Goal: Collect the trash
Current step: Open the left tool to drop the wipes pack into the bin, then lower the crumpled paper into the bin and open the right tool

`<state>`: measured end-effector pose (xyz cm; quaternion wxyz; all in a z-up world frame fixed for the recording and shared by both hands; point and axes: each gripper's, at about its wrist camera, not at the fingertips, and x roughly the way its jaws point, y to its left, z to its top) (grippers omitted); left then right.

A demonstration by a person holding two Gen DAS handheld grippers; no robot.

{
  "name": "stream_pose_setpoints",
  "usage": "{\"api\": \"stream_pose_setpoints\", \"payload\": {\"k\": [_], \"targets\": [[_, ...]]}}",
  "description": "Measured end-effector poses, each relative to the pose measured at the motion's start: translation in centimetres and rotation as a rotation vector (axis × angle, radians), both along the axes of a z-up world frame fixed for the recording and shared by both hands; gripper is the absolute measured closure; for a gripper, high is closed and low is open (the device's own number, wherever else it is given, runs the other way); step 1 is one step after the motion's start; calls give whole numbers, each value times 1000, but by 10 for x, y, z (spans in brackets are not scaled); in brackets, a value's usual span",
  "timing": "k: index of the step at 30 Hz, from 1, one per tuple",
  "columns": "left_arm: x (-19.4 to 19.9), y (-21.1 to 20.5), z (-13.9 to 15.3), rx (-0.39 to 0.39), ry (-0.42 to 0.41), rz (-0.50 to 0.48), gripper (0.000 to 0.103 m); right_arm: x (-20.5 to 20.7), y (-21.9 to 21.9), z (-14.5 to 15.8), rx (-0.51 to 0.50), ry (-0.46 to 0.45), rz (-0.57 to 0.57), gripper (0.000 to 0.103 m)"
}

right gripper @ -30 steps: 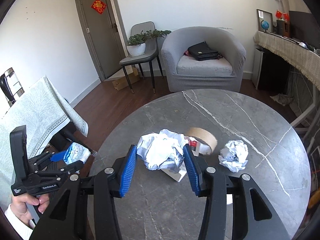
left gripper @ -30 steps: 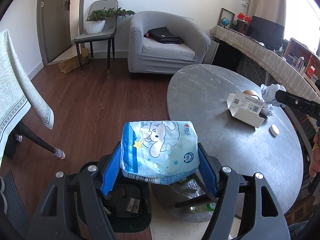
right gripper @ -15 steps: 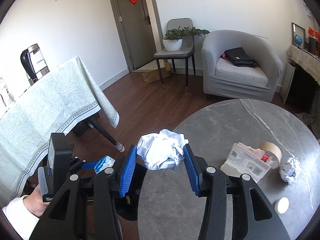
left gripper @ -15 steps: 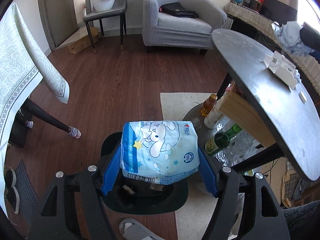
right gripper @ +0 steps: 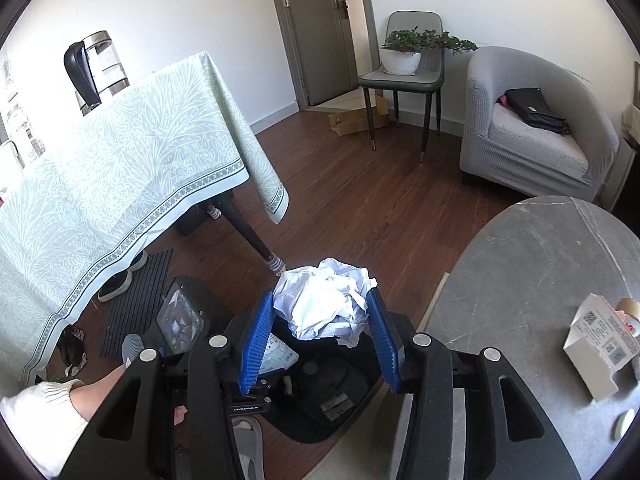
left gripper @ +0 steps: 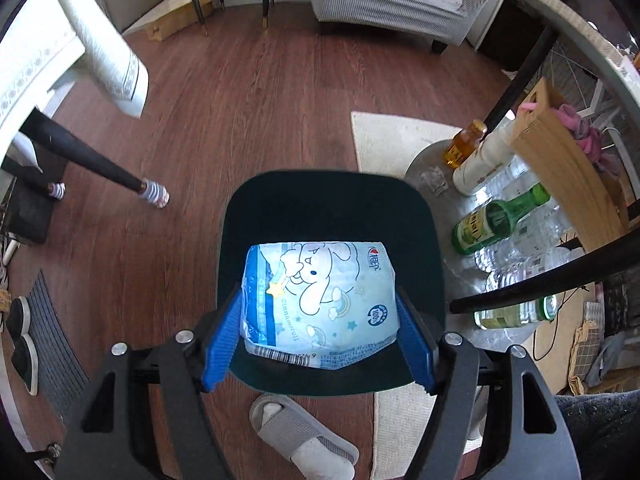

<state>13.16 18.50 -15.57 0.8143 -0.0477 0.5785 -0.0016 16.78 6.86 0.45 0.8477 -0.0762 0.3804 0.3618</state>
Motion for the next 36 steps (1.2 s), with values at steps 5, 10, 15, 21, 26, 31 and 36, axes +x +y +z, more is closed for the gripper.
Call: {"api": "stream_pose_setpoints", "payload": {"k": [5,10,15,21,26,31,36], "targets": [[-4,9,-23,1,65,0,30,-2,19,-14,-37,36,23,55],[-6,11,-34,5,90,-2,27,0,36,-34,-81,90,32,55],[-10,15,-29,-12,65,-16,22,1,52,-50,-120,115,50,55],[-14,22,-16,-22,29,-16,21,4,58,-61,-147,131,48,55],[-20,36,3,-24,-24,9,23,10,61,-73,-167,151,39,55],[-29,58,33,-38,-104,74,32,11,71,-88,-197,171,42,55],[-39,74,70,-66,-211,122,43,10,81,-106,-231,194,52,55]]}}
